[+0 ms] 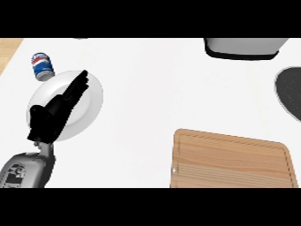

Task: Pick the tomato from the cutting board and place it in the pan

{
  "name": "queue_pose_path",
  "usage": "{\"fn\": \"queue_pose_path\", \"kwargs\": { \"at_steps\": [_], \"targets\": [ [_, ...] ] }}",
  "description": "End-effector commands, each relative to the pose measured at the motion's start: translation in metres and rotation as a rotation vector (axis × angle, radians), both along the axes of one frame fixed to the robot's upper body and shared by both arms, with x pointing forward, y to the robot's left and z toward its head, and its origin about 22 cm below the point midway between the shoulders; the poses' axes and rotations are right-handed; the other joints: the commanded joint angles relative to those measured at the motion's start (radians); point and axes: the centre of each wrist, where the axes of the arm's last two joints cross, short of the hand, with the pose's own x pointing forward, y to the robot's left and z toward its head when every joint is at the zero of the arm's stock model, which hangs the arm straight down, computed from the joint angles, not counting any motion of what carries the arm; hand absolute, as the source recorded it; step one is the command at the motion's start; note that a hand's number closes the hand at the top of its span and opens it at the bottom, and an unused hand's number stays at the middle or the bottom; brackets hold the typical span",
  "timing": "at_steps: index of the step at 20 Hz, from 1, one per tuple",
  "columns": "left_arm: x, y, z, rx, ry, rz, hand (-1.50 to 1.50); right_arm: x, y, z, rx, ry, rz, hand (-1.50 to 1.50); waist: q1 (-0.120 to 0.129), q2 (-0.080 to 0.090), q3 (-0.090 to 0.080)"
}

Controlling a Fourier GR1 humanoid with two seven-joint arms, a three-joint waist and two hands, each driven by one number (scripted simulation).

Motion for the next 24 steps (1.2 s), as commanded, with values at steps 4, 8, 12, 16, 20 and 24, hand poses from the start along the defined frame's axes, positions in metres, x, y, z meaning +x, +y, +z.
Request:
{"fn": "queue_pose_path", "kwargs": {
  "at_steps": [4, 8, 12, 16, 20, 24],
  "targets": [
    [0.002, -0.004, 0.004, -0.008, 0.004, -0.012, 0.0, -0.001, -0.016, 0.02, 0.115, -0.212, 0.032, -1.5, 0.003, 0.005, 0.006],
    [-0.003, -0.003, -0.001, 0.0, -0.005, -0.005, 0.0, -0.003, -0.022, 0.029, 0.148, -0.433, 0.03, -1.5, -0.008, 0.0, 0.006],
    [-0.006, 0.004, -0.007, -0.006, 0.012, 0.007, 0.0, -0.017, -0.03, 0.017, 0.238, -0.581, 0.038, -1.5, -0.015, -0.004, 0.003],
    [-0.004, 0.006, -0.016, -0.015, 0.014, 0.028, 0.0, -0.047, -0.041, -0.013, 0.342, -0.638, 0.095, -1.5, -0.025, -0.004, 0.002],
    [-0.005, 0.001, -0.011, 0.003, 0.009, 0.029, 0.0, -0.078, -0.062, -0.021, 0.38, -0.654, 0.168, -1.5, -0.031, -0.01, 0.0],
    [-0.014, 0.026, -0.003, 0.009, 0.012, 0.05, 0.0, -0.112, -0.068, -0.047, 0.299, -0.743, 0.236, -1.5, -0.037, -0.018, -0.001]
  ]
}}
